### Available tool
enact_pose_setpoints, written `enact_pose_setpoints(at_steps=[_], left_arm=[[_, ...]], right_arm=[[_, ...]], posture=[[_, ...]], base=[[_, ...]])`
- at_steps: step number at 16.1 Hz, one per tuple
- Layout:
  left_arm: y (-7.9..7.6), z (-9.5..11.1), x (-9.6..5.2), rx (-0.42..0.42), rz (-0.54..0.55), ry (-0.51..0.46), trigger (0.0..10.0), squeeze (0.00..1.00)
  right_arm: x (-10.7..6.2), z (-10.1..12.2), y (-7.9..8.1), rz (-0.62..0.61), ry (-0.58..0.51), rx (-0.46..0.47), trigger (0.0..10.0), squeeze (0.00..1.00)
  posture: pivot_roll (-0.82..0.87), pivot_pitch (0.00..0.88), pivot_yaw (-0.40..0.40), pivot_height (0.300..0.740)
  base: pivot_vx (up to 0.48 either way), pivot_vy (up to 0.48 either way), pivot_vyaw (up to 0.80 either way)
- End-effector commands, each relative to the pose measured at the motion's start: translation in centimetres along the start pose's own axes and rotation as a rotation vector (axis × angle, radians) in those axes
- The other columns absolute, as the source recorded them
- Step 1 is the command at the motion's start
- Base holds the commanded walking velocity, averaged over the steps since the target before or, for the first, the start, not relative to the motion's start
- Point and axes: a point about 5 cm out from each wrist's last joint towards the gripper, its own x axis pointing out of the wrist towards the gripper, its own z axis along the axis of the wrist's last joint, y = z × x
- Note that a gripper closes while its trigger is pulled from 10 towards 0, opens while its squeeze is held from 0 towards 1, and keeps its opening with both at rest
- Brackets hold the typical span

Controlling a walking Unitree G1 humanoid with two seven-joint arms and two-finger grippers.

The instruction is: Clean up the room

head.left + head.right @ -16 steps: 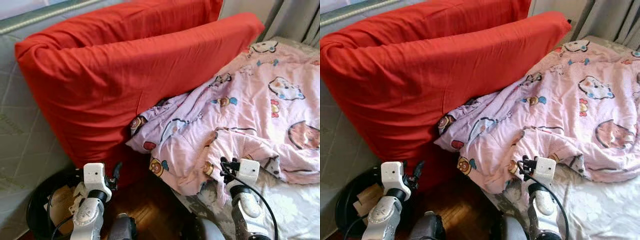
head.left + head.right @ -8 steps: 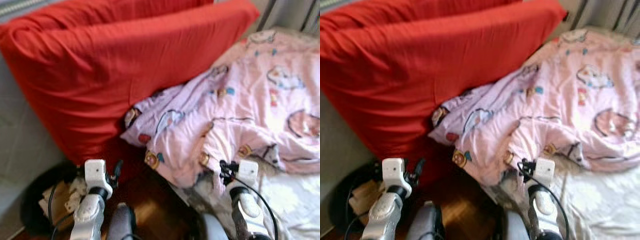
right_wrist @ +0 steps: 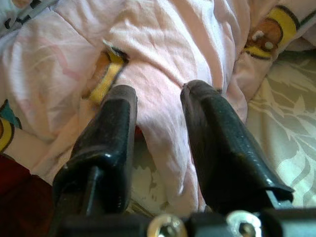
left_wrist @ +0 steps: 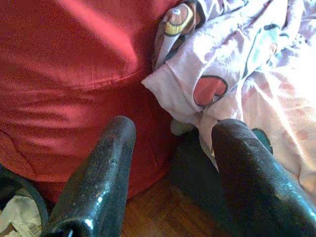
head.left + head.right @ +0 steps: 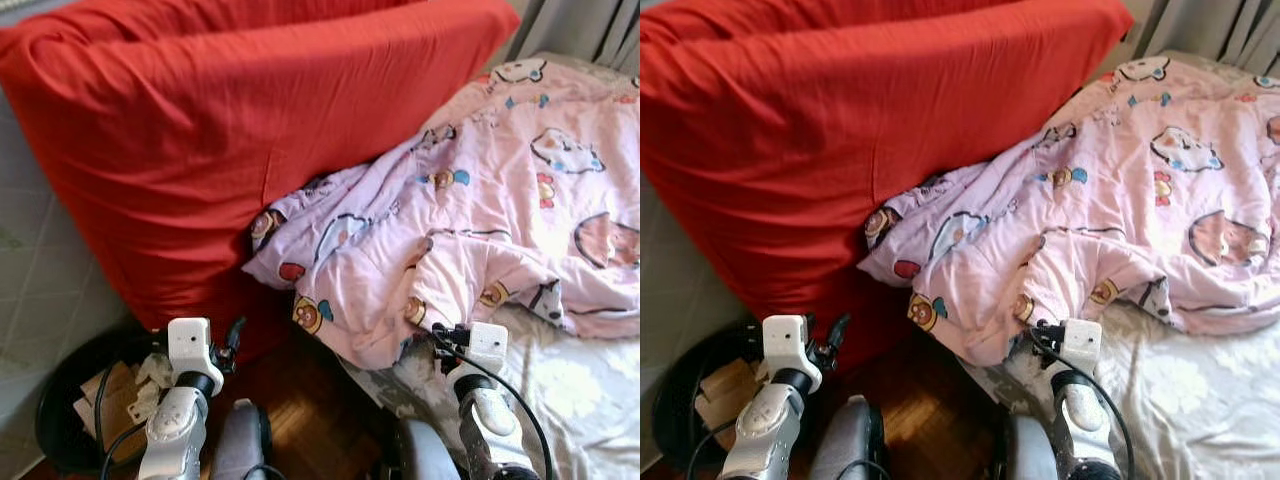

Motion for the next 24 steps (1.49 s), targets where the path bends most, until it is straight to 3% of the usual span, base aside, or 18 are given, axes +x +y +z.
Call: enact_pose_setpoints(at_steps=[1, 6, 7, 12, 18, 21, 22, 23, 24], left_arm=[[0.3, -0.3, -0.2, -0.002, 0.007, 0.023, 10.0, 0.0], [0.3, -0.4, -0.2, 0.0, 0.009, 0.027, 10.0, 0.0], [0.3, -0.5, -0.2, -0.001, 0.007, 0.029, 10.0, 0.0], [0.2, -0.3, -0.1, -0.002, 0.004, 0.024, 10.0, 0.0], [-0.5, 0.8, 0.9, -0.013, -0.011, -0.012, 10.0, 0.0], [-0.6, 1.2, 0.7, -0.015, -0.017, -0.031, 10.0, 0.0], [-0.4, 1.3, 0.5, -0.017, -0.011, -0.037, 10.0, 0.0], [-0.3, 1.5, 0.3, -0.016, -0.004, -0.045, 10.0, 0.0], [-0.1, 1.9, 0.2, -0.015, 0.0, -0.056, 10.0, 0.0]], right_arm=[[-0.4, -0.8, -0.3, -0.012, 0.034, -0.001, 10.0, 0.0], [-0.4, -1.0, -0.3, -0.011, 0.052, -0.059, 10.0, 0.0], [-0.5, -1.2, -0.3, -0.003, 0.064, -0.08, 10.0, 1.0], [-0.8, -2.6, -1.0, -0.013, 0.194, -0.205, 10.0, 1.0], [-0.1, -1.9, -0.2, 0.018, 0.184, -0.219, 10.0, 1.0], [0.1, -1.7, 0.0, 0.011, 0.183, -0.238, 10.0, 1.0], [0.2, -1.7, 0.0, 0.01, 0.183, -0.247, 10.0, 0.13], [0.2, -1.6, 0.1, 0.013, 0.182, -0.257, 10.0, 0.0], [0.4, -1.4, 0.3, 0.022, 0.175, -0.266, 10.0, 0.0]], posture=[[0.06, 0.192, -0.001, 0.6], [0.06, 0.196, 0.001, 0.6], [0.06, 0.2, 0.001, 0.6], [0.07, 0.207, 0.002, 0.6], [0.08, 0.232, 0.007, 0.6], [0.09, 0.265, 0.01, 0.6], [0.1, 0.282, 0.01, 0.6], [0.11, 0.298, 0.011, 0.6], [0.11, 0.316, 0.012, 0.6]], base=[[0.0, 0.0, 0.0], [0.0, 0.0, 0.0], [0.0, 0.0, 0.0], [0.0, 0.0, 0.0], [0.0, 0.0, 0.0], [0.0, 0.0, 0.0], [0.0, 0.0, 0.0], [0.0, 0.0, 0.0], [0.0, 0.0, 0.0]])
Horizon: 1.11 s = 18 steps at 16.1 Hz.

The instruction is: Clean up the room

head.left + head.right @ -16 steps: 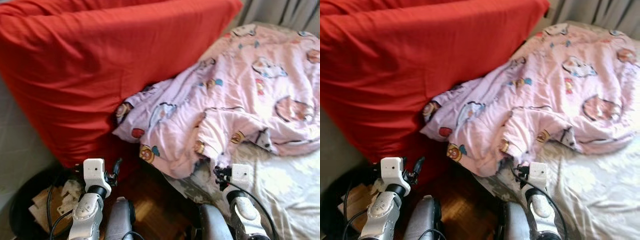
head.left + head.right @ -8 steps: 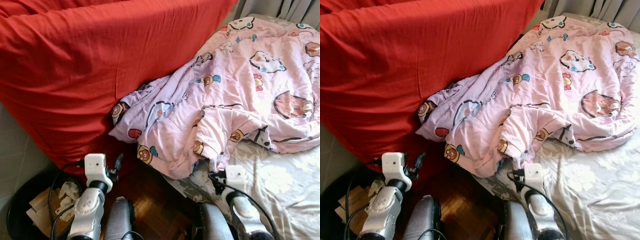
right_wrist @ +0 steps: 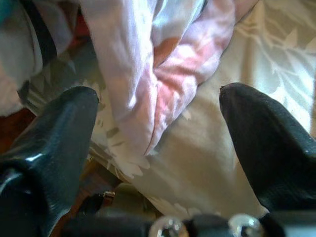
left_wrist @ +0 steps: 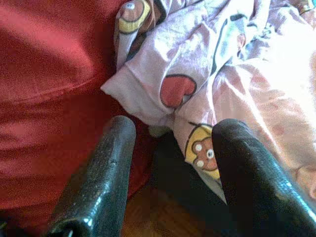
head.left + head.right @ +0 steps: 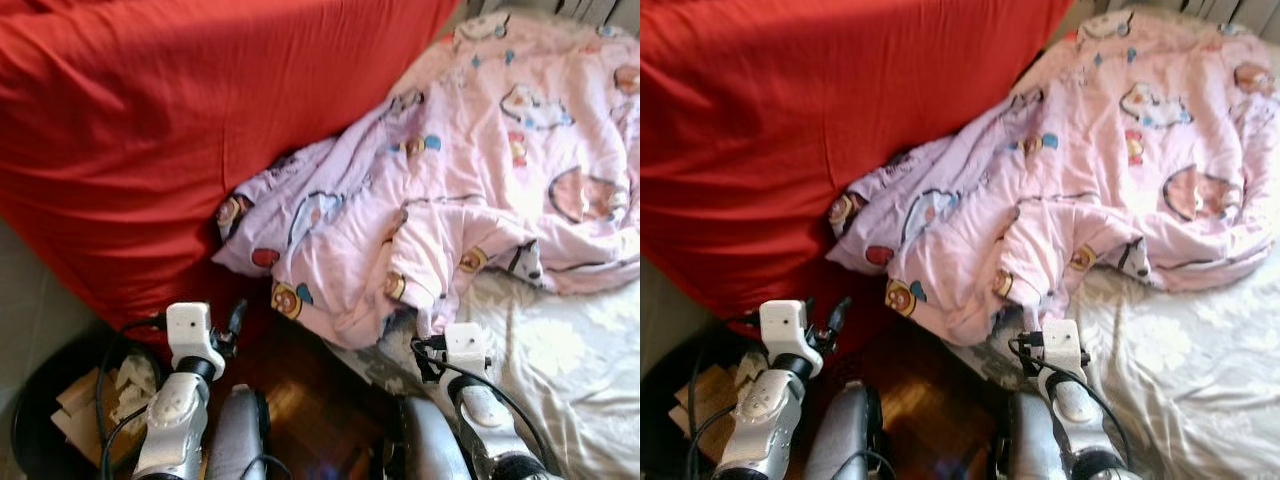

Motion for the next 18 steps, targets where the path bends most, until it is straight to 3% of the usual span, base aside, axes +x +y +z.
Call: enact_pose_setpoints(at_steps=[1, 4, 6, 10, 18], left_arm=[[0.2, 0.0, -0.4, -0.011, 0.011, 0.009, 10.0, 0.0], [0.2, 0.9, -0.6, 0.0, 0.004, -0.016, 10.0, 0.0], [0.3, 1.3, -1.0, 0.015, 0.004, -0.023, 10.0, 0.0], [0.5, 1.1, -2.8, 0.018, 0.01, 0.003, 10.0, 0.0], [0.2, 1.2, -4.6, 0.021, 0.01, 0.04, 10.0, 0.0]], right_arm=[[-0.1, -0.5, 0.3, 0.012, 0.026, -0.009, 10.0, 0.0], [0.0, -0.1, 0.3, 0.014, 0.005, -0.025, 10.0, 0.0], [0.4, 1.0, 0.3, -0.001, -0.046, -0.094, 10.0, 0.0], [0.8, 2.3, 0.0, -0.042, -0.091, -0.127, 10.0, 0.0], [0.8, 2.8, -0.4, -0.071, -0.125, -0.118, 10.0, 0.0]], posture=[[0.12, 0.333, 0.013, 0.6], [0.14, 0.368, 0.016, 0.6], [0.15, 0.391, 0.018, 0.6], [0.17, 0.423, 0.028, 0.6], [0.19, 0.464, 0.032, 0.6]], base=[[0.0, 0.0, 0.0], [0.0, 0.0, 0.0], [0.0, 0.0, 0.0], [0.0, 0.0, 0.0], [0.0, 0.0, 0.0]])
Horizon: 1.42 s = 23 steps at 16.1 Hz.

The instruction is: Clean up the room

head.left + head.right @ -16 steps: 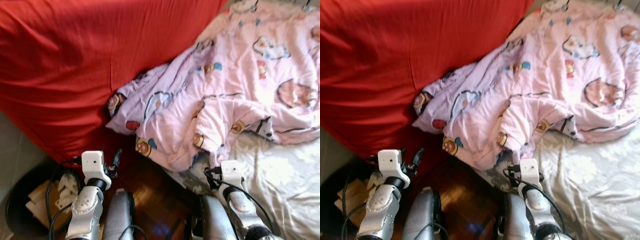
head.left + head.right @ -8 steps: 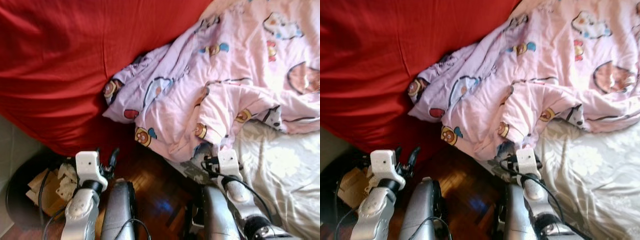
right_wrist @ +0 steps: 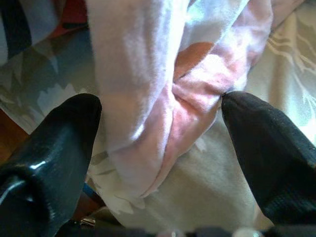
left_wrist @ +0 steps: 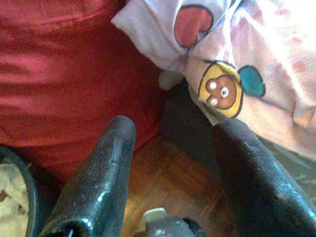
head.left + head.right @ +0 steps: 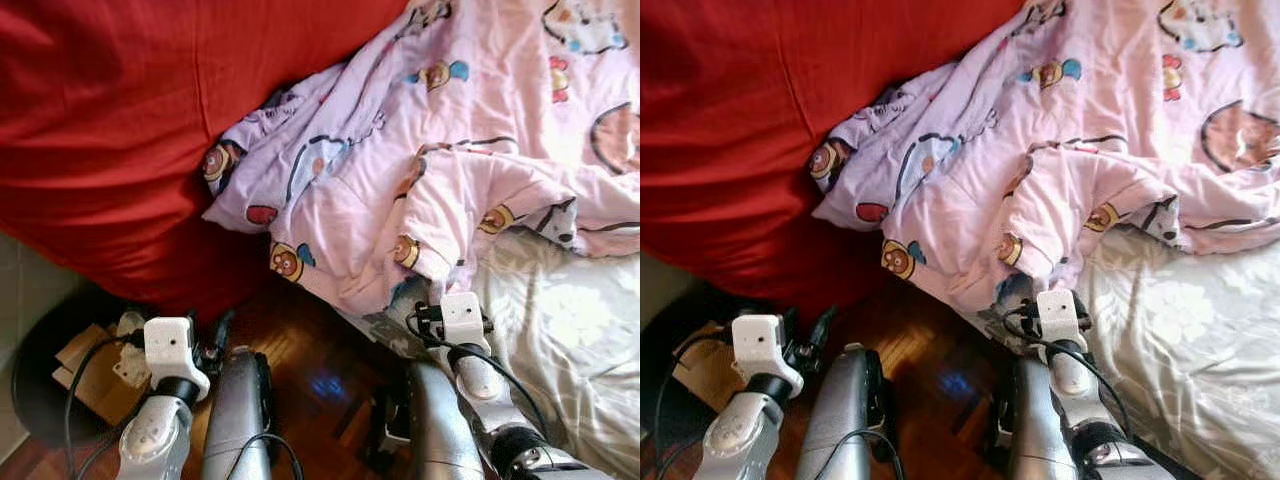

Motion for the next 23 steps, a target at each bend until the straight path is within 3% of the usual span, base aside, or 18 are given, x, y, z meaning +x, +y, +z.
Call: enact_pose_setpoints(at_steps=[1, 2, 12, 23], left_arm=[[0.0, -0.9, -0.9, 0.002, 0.005, 0.052, 10.0, 0.0], [-0.1, -0.9, -1.1, 0.001, 0.005, 0.053, 10.0, 0.0], [0.3, -0.8, -2.0, 0.002, 0.031, 0.078, 10.0, 0.0], [0.2, -0.8, -1.3, -0.002, 0.043, 0.079, 10.0, 0.0]], right_arm=[[-0.6, -1.2, 0.3, 0.008, 0.04, 0.008, 1.8, 0.0], [-0.6, -1.3, 0.3, 0.009, 0.038, 0.006, 0.0, 0.0], [-0.9, -1.7, 0.7, 0.022, 0.063, -0.001, 0.0, 0.0], [-0.8, -2.0, 0.2, 0.006, 0.096, 0.004, 0.0, 0.0]], posture=[[0.19, 0.471, 0.03, 0.6], [0.19, 0.477, 0.032, 0.6], [0.2, 0.494, 0.035, 0.6], [0.2, 0.466, 0.029, 0.6]], base=[[0.0, 0.0, 0.0], [0.0, 0.0, 0.0], [0.0, 0.0, 0.0], [0.0, 0.0, 0.0]])
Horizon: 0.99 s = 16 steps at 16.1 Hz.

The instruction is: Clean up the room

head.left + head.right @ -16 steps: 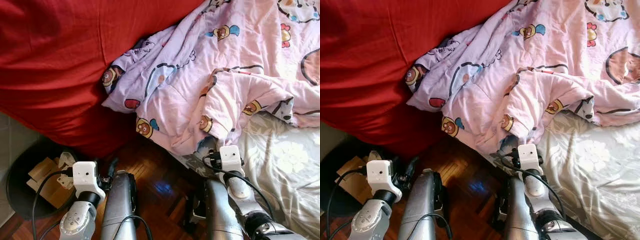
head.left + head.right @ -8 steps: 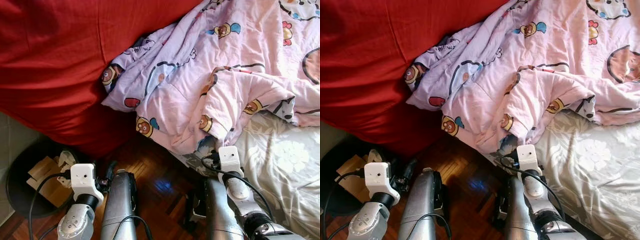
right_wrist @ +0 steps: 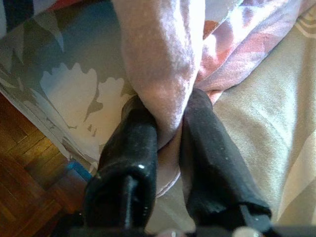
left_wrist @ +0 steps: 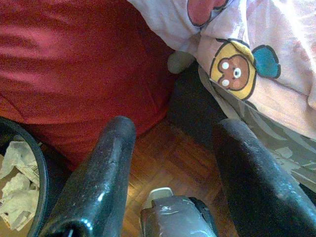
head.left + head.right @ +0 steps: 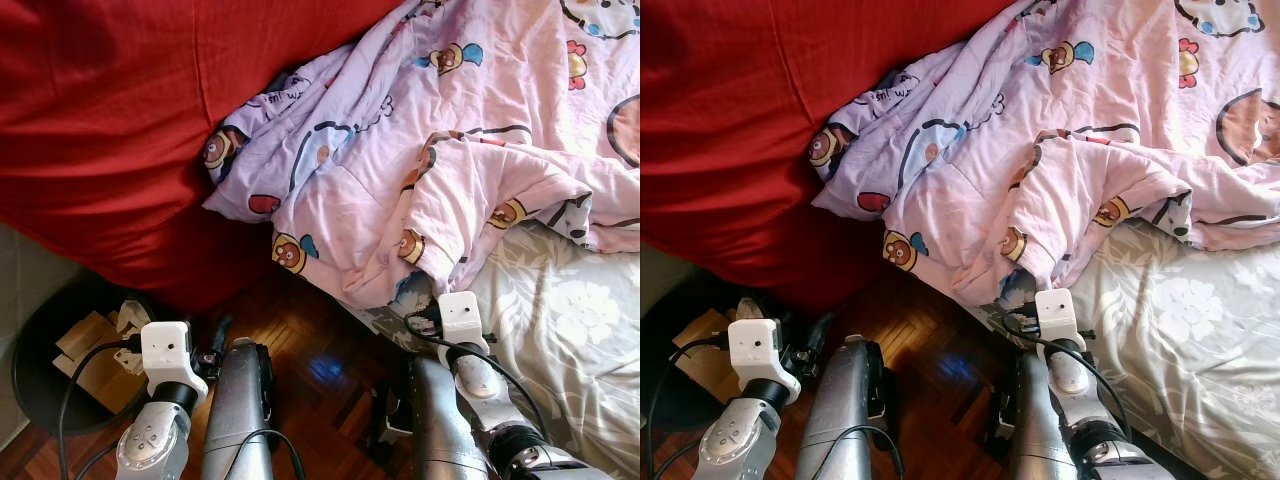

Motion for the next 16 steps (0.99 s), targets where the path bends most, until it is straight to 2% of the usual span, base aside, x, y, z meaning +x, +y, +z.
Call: enact_pose_setpoints(at_steps=[1, 4, 6, 8, 10, 11, 15, 16], left_arm=[[0.3, -1.2, -0.6, -0.001, 0.018, 0.056, 10.0, 0.0], [0.4, -1.5, 0.2, -0.003, 0.019, 0.058, 10.0, 0.0], [0.5, -1.8, 1.9, -0.004, 0.025, 0.058, 10.0, 0.0], [0.5, -1.8, 2.3, -0.004, 0.026, 0.056, 10.0, 0.0], [0.5, -1.8, 3.7, -0.009, 0.023, 0.05, 10.0, 0.0], [0.4, -2.0, 4.2, -0.011, 0.024, 0.052, 10.0, 0.0], [0.5, -2.1, 5.3, -0.019, 0.03, 0.049, 10.0, 0.0], [0.5, -2.1, 5.7, -0.019, 0.03, 0.048, 10.0, 0.0]], right_arm=[[-0.8, -2.0, 0.1, 0.004, 0.087, 0.011, 0.0, 0.0], [-0.6, -1.8, -0.4, -0.025, 0.097, 0.06, 0.0, 0.0], [-0.2, -1.1, -0.8, -0.037, 0.073, 0.113, 0.0, 0.0], [-0.1, -0.9, -1.0, -0.047, 0.06, 0.15, 0.0, 0.0], [-0.3, -0.8, -1.8, -0.081, 0.025, 0.22, 0.0, 0.0], [-0.5, -1.1, -2.2, -0.112, 0.017, 0.287, 0.0, 0.0], [-1.0, -0.9, -2.8, -0.135, -0.05, 0.332, 0.0, 0.0], [-1.0, -1.0, -2.6, -0.114, -0.055, 0.366, 10.0, 0.0]], posture=[[0.2, 0.461, 0.028, 0.6], [0.2, 0.416, 0.022, 0.6], [0.16, 0.349, 0.013, 0.6], [0.16, 0.331, 0.013, 0.6], [0.12, 0.273, 0.013, 0.6], [0.1, 0.245, 0.009, 0.6], [0.07, 0.183, 0.009, 0.6], [0.06, 0.16, 0.013, 0.6]], base=[[0.0, 0.0, 0.0], [0.0, 0.0, 0.0], [0.0, 0.0, 0.0], [0.0, 0.0, 0.0], [0.0, 0.0, 0.0], [0.0, 0.0, 0.0], [0.0, 0.0, 0.0], [0.0, 0.0, 0.0]])
